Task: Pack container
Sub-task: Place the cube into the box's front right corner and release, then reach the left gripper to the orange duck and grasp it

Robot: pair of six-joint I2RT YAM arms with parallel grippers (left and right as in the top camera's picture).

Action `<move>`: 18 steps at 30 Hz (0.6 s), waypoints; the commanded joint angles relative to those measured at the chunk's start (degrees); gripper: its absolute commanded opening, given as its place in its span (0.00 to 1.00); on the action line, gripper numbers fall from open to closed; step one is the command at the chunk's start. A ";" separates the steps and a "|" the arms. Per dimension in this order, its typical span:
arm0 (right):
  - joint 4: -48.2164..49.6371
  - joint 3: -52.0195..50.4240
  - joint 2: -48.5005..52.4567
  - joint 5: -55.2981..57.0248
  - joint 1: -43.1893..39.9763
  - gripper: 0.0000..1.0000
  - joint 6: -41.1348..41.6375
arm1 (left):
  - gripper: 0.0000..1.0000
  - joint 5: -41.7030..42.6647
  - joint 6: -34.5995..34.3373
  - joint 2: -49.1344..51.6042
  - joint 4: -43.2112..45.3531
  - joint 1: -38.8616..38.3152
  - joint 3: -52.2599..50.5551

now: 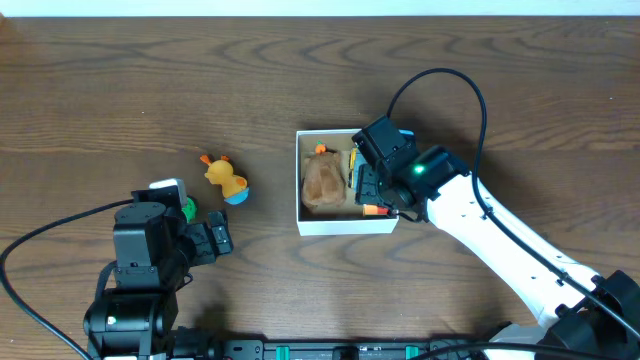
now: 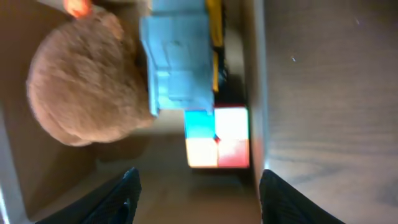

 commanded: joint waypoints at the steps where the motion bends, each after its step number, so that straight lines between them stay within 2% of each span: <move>1: 2.93 0.81 0.00 3.13 -0.04 0.64 -6.01 | 0.98 0.76 -0.24 0.22 -0.13 0.13 1.22; 6: 1.95 6.73 -2.60 6.08 -5.64 0.68 -10.62 | 0.98 0.79 -0.26 0.22 -0.76 0.13 1.22; 10: -2.64 11.30 -5.20 3.61 -15.87 0.78 -10.69 | 0.98 0.85 -2.03 0.22 -0.52 0.13 1.31; 13: -7.08 11.78 -6.19 0.00 -25.44 0.82 -13.70 | 0.98 1.31 -2.84 1.22 -1.36 0.13 3.30; 18: -11.63 10.38 -5.99 -2.45 -37.83 0.85 -20.90 | 0.98 -1.68 -10.45 10.60 -2.54 0.13 12.85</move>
